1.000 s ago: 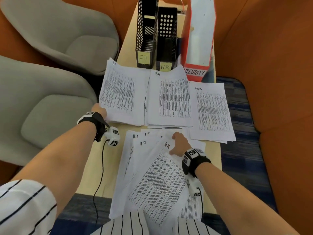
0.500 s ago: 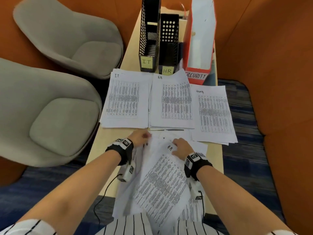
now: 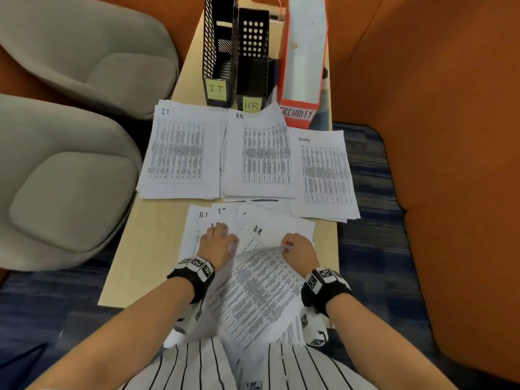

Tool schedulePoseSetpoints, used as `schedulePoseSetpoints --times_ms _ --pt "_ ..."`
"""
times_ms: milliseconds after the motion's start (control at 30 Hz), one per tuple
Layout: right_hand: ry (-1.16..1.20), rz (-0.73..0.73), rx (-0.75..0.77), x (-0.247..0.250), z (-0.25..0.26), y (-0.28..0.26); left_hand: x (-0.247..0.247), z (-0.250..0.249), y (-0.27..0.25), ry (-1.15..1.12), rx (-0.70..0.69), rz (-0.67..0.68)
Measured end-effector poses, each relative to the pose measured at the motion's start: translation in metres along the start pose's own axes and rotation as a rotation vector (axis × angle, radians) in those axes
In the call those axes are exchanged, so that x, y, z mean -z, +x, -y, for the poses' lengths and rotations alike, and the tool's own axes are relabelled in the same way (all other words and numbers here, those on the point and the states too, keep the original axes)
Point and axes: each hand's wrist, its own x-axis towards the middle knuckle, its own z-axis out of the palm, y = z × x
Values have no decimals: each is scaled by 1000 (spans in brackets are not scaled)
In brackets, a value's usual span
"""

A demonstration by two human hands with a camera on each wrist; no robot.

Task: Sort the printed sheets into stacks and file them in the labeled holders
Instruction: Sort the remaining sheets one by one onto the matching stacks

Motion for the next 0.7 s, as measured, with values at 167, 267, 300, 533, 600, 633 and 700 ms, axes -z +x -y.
schedulePoseSetpoints --times_ms 167,267,300,533,600,633,700 --pt "-118 132 133 7 15 5 -3 -12 -4 -248 81 154" --pt "-111 134 142 -1 20 8 0 -15 -4 -438 155 212" --pt "-88 133 136 -2 22 9 1 -14 -5 -458 163 230" --pt "174 124 54 -8 17 -3 7 -16 -9 -431 181 203" --pt "250 115 85 -14 13 -12 8 -10 -7 -373 312 94" --pt "295 89 78 -15 12 -14 9 -9 -5 -391 332 102" --pt "311 20 29 -13 10 -13 11 -9 -6 -481 292 158"
